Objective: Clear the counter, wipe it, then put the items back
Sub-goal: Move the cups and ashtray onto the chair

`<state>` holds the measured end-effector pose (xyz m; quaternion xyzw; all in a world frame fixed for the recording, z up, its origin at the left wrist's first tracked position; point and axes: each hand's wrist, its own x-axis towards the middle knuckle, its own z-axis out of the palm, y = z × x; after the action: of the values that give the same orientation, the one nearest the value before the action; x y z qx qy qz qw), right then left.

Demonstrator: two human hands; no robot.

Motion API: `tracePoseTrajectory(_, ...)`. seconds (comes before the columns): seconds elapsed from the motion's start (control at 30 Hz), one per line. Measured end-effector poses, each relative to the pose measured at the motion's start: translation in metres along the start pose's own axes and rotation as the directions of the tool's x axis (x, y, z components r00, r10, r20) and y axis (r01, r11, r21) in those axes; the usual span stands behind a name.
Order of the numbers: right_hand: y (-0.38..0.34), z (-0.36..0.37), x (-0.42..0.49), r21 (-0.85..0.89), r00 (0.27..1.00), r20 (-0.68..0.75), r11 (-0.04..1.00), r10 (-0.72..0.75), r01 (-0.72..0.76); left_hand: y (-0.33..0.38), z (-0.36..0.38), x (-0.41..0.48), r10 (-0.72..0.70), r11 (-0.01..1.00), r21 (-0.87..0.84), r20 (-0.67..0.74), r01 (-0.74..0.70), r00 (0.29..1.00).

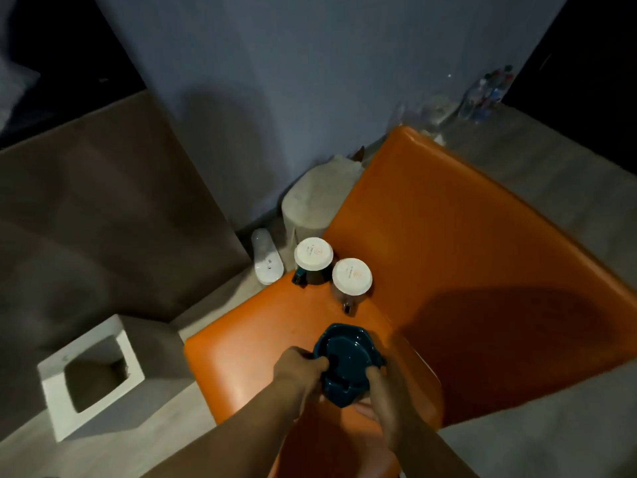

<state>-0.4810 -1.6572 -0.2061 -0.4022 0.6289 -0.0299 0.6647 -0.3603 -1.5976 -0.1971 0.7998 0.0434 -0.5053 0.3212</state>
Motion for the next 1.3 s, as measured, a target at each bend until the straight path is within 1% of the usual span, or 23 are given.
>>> tracePoseTrajectory(0.07, 0.0, -0.013, 0.023, -0.065, 0.999, 0.016, 0.997, 0.047, -0.046, -0.002, 0.02, 0.015, -0.028, 0.999, 0.031, -0.024, 0.029, 0.999)
tracePoseTrajectory(0.17, 0.003, -0.032, 0.052, -0.071, 0.99, 0.035, 0.989, 0.135, -0.133, -0.004, 0.051, 0.036, -0.065, 0.992, 0.104, -0.057, 0.07, 0.996)
tracePoseTrajectory(0.3, 0.012, -0.05, 0.104, -0.218, 0.991, 0.038, 0.969, 0.125, -0.113, 0.001, 0.089, 0.071, -0.084, 0.982, 0.165, -0.085, 0.097, 0.993)
tracePoseTrajectory(0.4, 0.029, -0.055, 0.148, -0.243, 0.991, 0.066, 0.965, 0.117, -0.098, 0.004, 0.106, 0.095, -0.103, 0.977, 0.178, -0.097, 0.119, 0.99)
tracePoseTrajectory(0.5, 0.028, -0.055, 0.163, -0.22, 0.994, 0.036, 0.971, 0.101, -0.091, 0.001, 0.116, 0.113, -0.118, 0.974, 0.179, -0.11, 0.136, 0.987)
tracePoseTrajectory(0.6, 0.025, -0.055, 0.166, -0.207, 0.997, -0.034, 0.976, 0.067, -0.073, -0.004, 0.123, 0.122, -0.153, 0.971, 0.166, -0.13, 0.173, 0.98)
tracePoseTrajectory(0.7, 0.02, -0.058, 0.167, -0.22, 0.994, -0.094, 0.972, 0.062, -0.082, -0.004, 0.132, 0.126, -0.158, 0.973, 0.148, -0.145, 0.179, 0.977)
tracePoseTrajectory(0.77, 0.019, -0.06, 0.17, -0.223, 0.993, -0.113, 0.972, 0.046, -0.071, -0.001, 0.137, 0.126, -0.153, 0.978, 0.116, -0.168, 0.174, 0.974)
tracePoseTrajectory(0.87, 0.014, -0.062, 0.173, -0.183, 0.988, -0.15, 0.982, 0.025, -0.053, 0.005, 0.141, 0.127, -0.15, 0.988, 0.007, -0.205, 0.155, 0.967)
tracePoseTrajectory(0.97, 0.005, -0.061, 0.175, -0.133, 0.985, -0.16, 0.987, 0.069, -0.09, 0.011, 0.143, 0.125, -0.139, 0.988, -0.093, -0.225, 0.121, 0.964)
tracePoseTrajectory(1.03, 0.004, -0.06, 0.173, -0.115, 0.983, -0.158, 0.987, 0.095, -0.114, 0.013, 0.141, 0.121, -0.157, 0.977, -0.177, -0.213, 0.12, 0.964)
tracePoseTrajectory(1.1, 0.002, -0.06, 0.167, -0.122, 0.987, -0.134, 0.986, 0.092, -0.109, 0.014, 0.137, 0.114, -0.165, 0.968, -0.221, -0.2, 0.12, 0.966)
tracePoseTrajectory(1.17, -0.004, -0.059, 0.156, -0.208, 0.993, -0.103, 0.975, 0.055, -0.076, 0.014, 0.133, 0.107, -0.141, 0.977, -0.183, -0.192, 0.106, 0.971)
tracePoseTrajectory(1.23, -0.012, -0.058, 0.145, -0.285, 0.991, -0.135, 0.957, 0.011, -0.05, 0.017, 0.127, 0.094, -0.086, 0.991, -0.114, -0.178, 0.066, 0.98)
tracePoseTrajectory(1.3, -0.024, -0.053, 0.129, -0.35, 0.99, -0.141, 0.936, -0.019, -0.032, 0.021, 0.118, 0.08, 0.0, 1.0, 0.007, -0.167, 0.001, 0.986)
